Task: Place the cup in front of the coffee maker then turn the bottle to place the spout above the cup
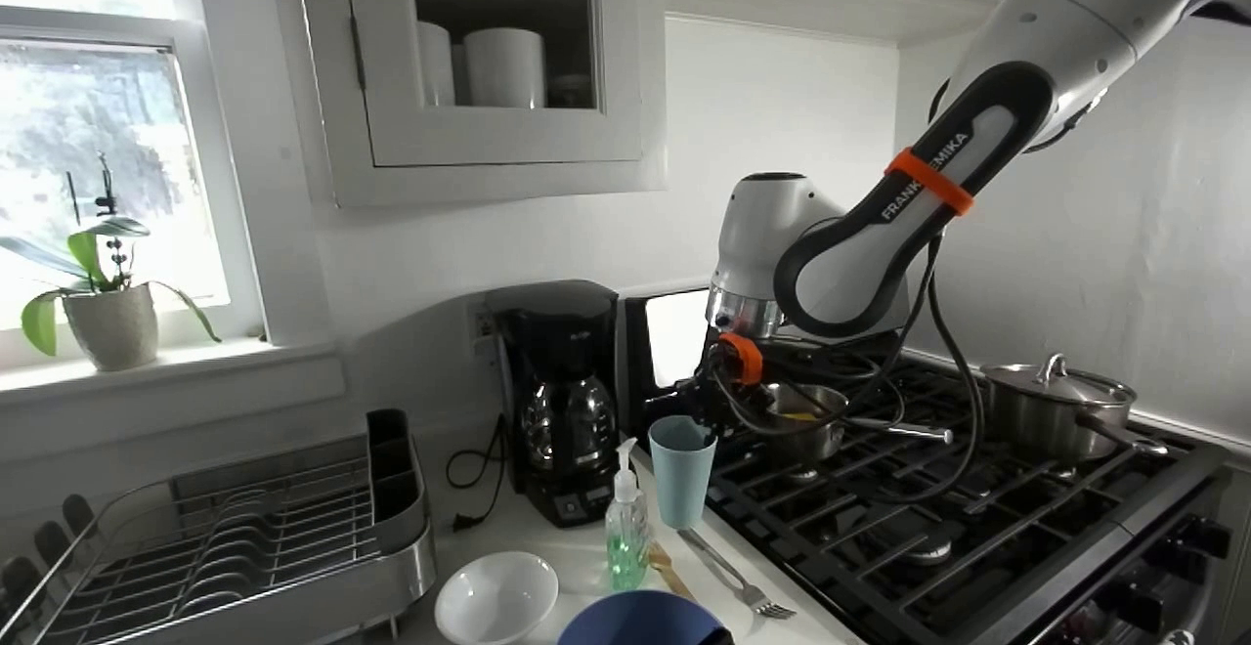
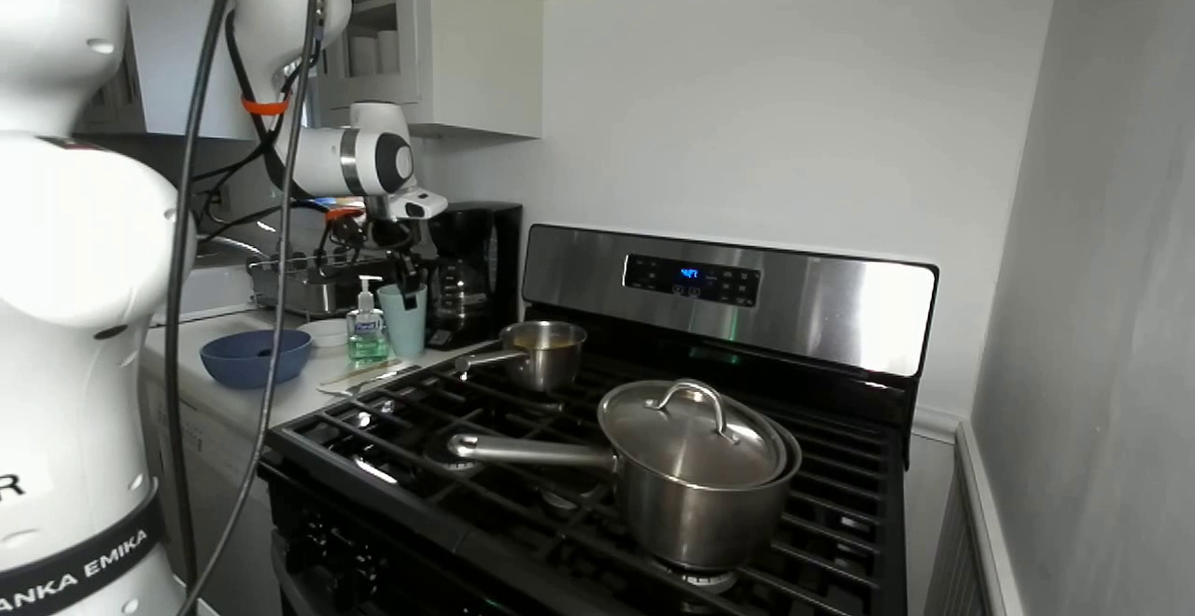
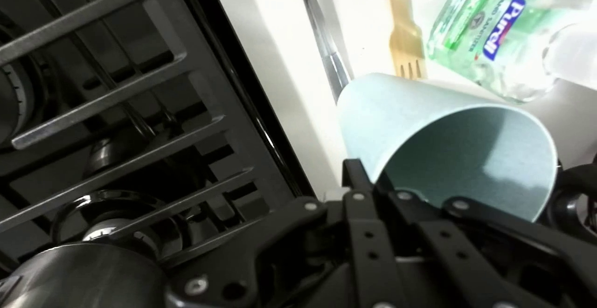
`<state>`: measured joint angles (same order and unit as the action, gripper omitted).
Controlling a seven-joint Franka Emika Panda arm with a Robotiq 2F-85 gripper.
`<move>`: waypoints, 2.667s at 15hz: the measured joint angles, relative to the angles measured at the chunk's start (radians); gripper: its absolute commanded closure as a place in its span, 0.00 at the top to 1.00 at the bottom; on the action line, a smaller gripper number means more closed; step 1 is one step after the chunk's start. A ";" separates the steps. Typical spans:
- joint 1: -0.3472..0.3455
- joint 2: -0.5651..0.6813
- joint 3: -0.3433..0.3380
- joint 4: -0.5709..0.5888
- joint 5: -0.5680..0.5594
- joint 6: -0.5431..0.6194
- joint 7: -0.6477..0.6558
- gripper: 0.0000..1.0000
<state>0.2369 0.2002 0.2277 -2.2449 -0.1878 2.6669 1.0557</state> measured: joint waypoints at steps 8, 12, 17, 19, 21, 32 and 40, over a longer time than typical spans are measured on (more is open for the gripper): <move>0.109 0.106 -0.115 0.082 -0.063 0.096 -0.004 0.01; 0.148 0.136 -0.151 0.089 -0.064 0.146 -0.004 0.01; 0.159 0.150 -0.141 0.090 -0.027 0.142 -0.016 0.01; 0.158 0.150 -0.135 0.091 0.010 0.134 -0.032 0.01; 0.156 0.147 -0.129 0.094 0.053 0.111 -0.053 0.01; 0.143 0.121 -0.125 0.120 0.105 -0.072 -0.058 0.01; 0.132 0.122 -0.105 0.120 0.138 -0.071 -0.116 0.01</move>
<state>0.3688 0.3226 0.1229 -2.1245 -0.0502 2.5954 0.9393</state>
